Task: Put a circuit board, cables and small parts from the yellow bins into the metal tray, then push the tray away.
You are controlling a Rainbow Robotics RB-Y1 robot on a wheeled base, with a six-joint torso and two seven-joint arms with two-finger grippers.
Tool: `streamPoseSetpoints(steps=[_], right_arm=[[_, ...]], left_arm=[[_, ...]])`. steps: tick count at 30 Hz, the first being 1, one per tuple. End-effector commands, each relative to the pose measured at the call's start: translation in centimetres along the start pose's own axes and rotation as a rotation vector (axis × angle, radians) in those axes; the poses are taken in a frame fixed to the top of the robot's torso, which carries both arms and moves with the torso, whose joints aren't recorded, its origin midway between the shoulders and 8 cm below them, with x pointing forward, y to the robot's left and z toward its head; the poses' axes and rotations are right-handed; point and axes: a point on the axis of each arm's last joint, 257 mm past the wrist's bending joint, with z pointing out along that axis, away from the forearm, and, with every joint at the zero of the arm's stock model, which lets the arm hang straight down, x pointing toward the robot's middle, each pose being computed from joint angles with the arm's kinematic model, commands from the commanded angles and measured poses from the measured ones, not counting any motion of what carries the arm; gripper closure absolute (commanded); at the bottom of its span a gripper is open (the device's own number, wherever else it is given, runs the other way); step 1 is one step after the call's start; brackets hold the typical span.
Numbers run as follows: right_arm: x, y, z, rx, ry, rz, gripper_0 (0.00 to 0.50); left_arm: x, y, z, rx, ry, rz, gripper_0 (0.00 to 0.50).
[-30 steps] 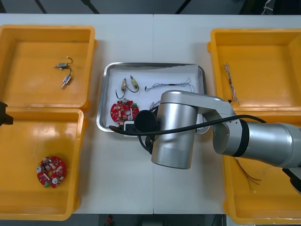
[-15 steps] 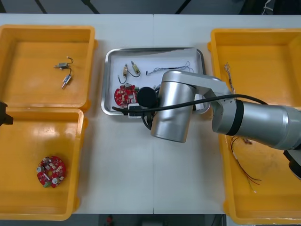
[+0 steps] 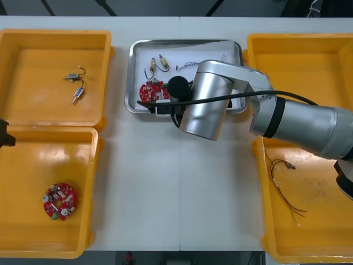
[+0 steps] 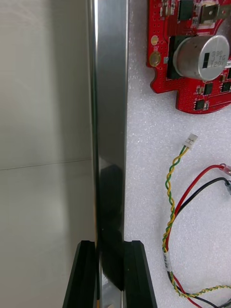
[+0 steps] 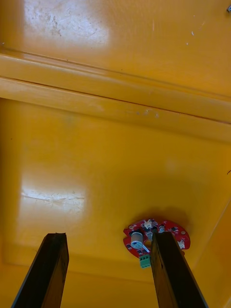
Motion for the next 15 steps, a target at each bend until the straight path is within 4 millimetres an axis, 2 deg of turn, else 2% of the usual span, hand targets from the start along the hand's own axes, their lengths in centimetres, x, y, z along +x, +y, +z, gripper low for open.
streamPoseSetpoints(steps=[1,15], right_arm=[[-2.5,-5.0,-2.1,0.066,-0.062,-0.034,0.500],[-3.9,-10.5,-1.4,0.142,-0.153,-0.023,0.500]], left_arm=[[-0.6,1.1,-0.9,-0.044,-0.019,0.122,0.000],[-0.6,1.1,-0.9,-0.044,-0.019,0.122,0.000]])
